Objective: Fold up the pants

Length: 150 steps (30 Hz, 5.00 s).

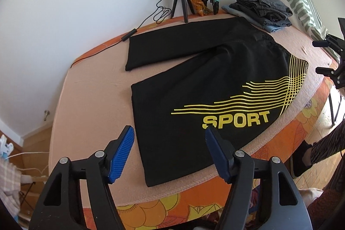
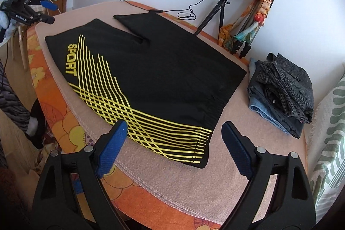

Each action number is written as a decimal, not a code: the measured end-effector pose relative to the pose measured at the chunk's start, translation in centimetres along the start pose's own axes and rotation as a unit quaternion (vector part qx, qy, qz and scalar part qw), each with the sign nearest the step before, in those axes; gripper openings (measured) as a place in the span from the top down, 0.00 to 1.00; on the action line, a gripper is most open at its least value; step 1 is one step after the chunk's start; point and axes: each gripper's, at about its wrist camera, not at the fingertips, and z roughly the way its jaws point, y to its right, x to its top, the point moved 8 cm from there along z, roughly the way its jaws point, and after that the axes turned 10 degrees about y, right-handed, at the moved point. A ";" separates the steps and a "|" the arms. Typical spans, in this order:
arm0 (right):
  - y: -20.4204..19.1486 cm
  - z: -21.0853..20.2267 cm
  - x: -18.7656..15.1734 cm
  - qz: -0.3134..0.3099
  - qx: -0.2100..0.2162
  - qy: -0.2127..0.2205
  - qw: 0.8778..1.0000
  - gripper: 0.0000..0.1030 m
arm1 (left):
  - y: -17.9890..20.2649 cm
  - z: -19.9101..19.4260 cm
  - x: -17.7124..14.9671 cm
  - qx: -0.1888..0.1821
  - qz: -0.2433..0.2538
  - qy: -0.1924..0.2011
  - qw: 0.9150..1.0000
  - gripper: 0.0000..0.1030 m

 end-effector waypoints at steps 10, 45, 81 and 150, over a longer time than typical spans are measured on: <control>-0.7 3.1 -4.3 -0.074 0.019 -0.078 0.994 0.36 | 3.2 1.6 -3.0 -0.088 0.041 -0.053 0.994 0.46; 2.0 3.6 1.3 -0.069 -0.043 -0.030 0.996 0.97 | 0.5 5.2 -4.3 -0.086 0.027 -0.081 0.993 0.77; 15.5 8.1 16.2 0.003 -0.145 0.037 0.989 0.97 | -8.8 10.9 18.1 -0.035 0.059 0.101 0.993 0.98; 16.2 15.3 5.4 0.354 -0.110 -0.084 0.925 0.27 | 0.9 15.7 13.1 -0.185 -0.011 -0.003 0.983 0.75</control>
